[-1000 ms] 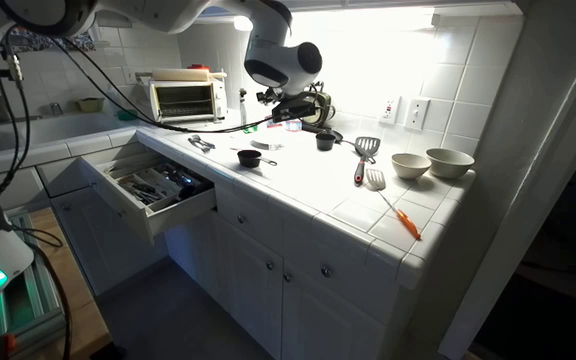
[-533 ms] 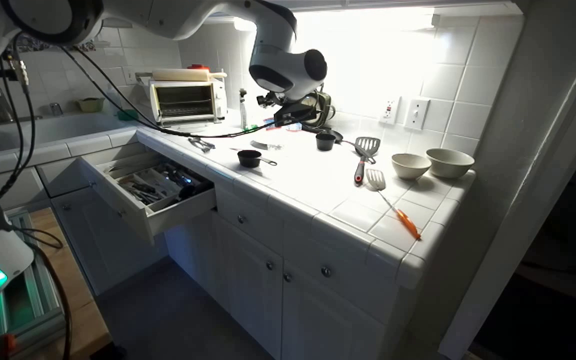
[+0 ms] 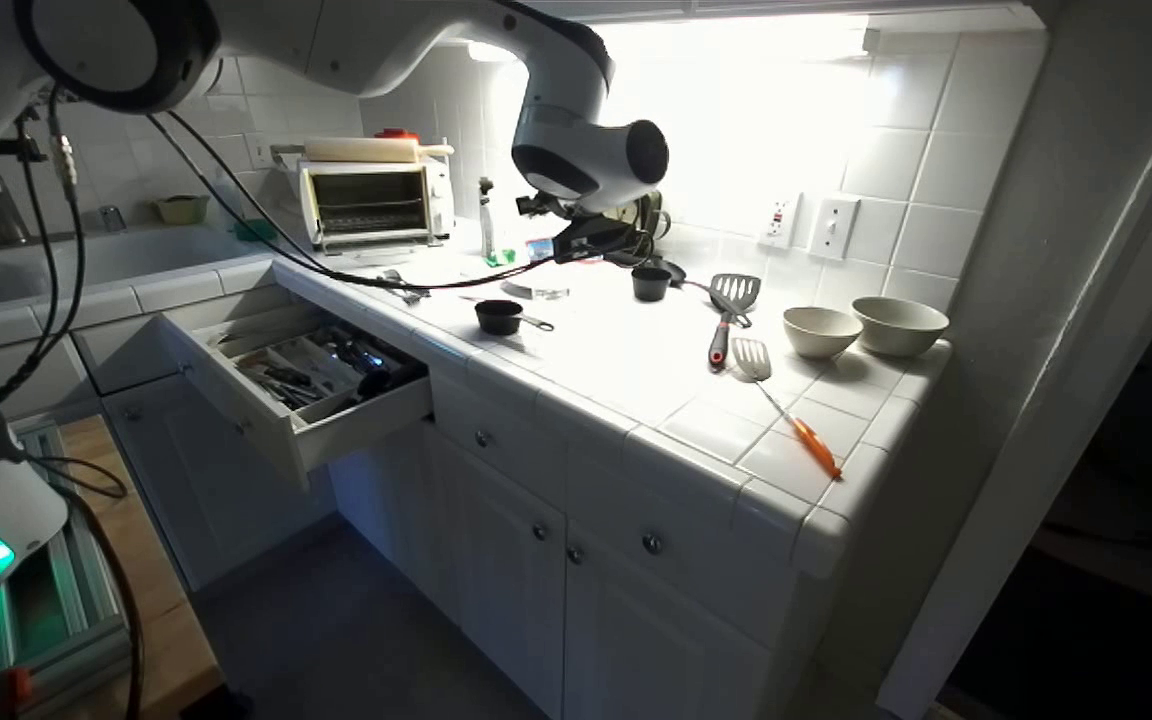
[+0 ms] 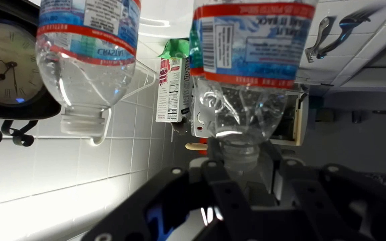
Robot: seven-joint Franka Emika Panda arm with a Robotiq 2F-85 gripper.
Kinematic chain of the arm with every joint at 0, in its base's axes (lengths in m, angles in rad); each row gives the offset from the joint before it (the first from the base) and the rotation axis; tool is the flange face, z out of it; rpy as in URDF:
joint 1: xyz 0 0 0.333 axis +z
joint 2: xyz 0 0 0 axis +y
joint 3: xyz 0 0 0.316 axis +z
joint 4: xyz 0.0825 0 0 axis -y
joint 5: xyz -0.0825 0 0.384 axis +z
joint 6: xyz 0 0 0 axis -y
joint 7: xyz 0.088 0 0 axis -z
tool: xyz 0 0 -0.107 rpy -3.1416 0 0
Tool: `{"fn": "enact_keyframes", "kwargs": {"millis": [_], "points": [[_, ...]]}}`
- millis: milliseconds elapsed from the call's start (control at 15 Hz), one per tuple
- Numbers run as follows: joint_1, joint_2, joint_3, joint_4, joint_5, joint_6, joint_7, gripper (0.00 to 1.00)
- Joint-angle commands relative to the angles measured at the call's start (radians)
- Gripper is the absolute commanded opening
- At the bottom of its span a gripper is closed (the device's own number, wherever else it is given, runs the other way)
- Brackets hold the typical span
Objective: Place the water bottle on the right upright.
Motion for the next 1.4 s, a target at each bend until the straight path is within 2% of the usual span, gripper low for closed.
{"fn": "enact_keyframes", "kwargs": {"millis": [0,600,667,1333], "points": [[-0.011,0.055,-0.012,0.070,0.042,-0.056,-0.005,0.08],[-0.018,0.083,-0.013,0.084,0.083,-0.055,-0.013,0.08],[-0.030,0.080,0.009,0.077,0.071,-0.043,-0.012,0.08],[-0.037,0.090,0.034,0.067,0.086,-0.040,-0.002,0.08]]}}
